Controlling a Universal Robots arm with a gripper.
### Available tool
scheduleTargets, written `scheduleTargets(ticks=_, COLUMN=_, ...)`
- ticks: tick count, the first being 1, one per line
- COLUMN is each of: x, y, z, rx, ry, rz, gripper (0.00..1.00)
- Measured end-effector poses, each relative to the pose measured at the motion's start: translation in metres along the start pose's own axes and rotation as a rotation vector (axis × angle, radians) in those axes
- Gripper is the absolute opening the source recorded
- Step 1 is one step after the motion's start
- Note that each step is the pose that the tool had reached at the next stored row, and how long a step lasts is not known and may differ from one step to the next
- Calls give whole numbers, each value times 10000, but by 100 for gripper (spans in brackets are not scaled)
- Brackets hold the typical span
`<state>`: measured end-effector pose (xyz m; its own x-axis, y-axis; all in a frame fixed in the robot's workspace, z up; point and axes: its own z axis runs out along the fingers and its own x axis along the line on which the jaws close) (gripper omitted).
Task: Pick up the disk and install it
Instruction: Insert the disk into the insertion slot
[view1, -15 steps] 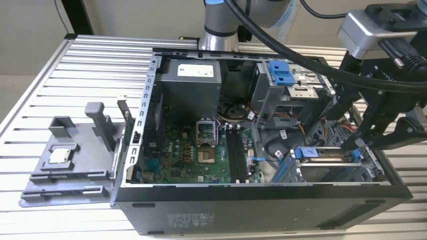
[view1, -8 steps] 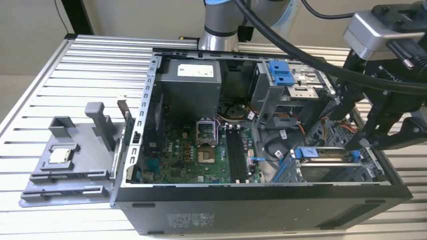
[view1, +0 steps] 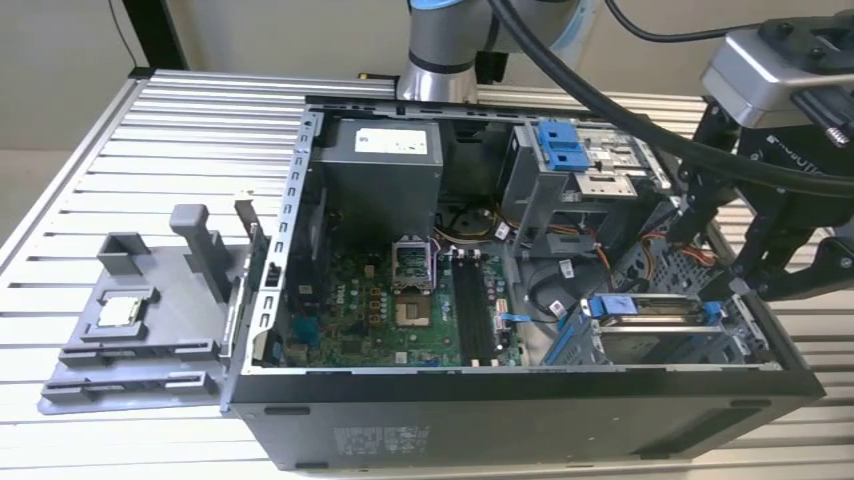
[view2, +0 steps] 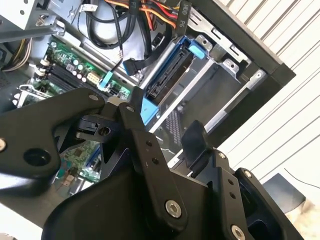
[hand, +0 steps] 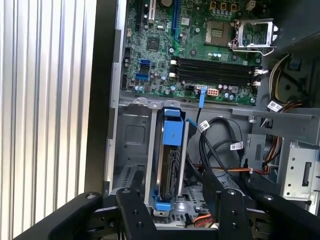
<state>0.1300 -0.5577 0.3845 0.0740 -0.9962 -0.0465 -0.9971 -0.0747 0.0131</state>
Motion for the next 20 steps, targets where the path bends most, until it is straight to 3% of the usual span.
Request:
scheduleTargets(ticks=8, x=-7, y=-100, z=40, rx=-10, ry=3, rz=-211, gripper=100)
scheduleTargets(ticks=10, x=-7, y=-101, z=40, rx=-13, ry=2, rz=-212, gripper=100)
scheduleTargets(ticks=12, x=-7, y=-101, z=41, rx=-92, ry=-5, rz=-210, gripper=100)
scheduleTargets(ticks=20, x=-7, y=-101, z=41, rx=-107, ry=-7, rz=-209, gripper=100)
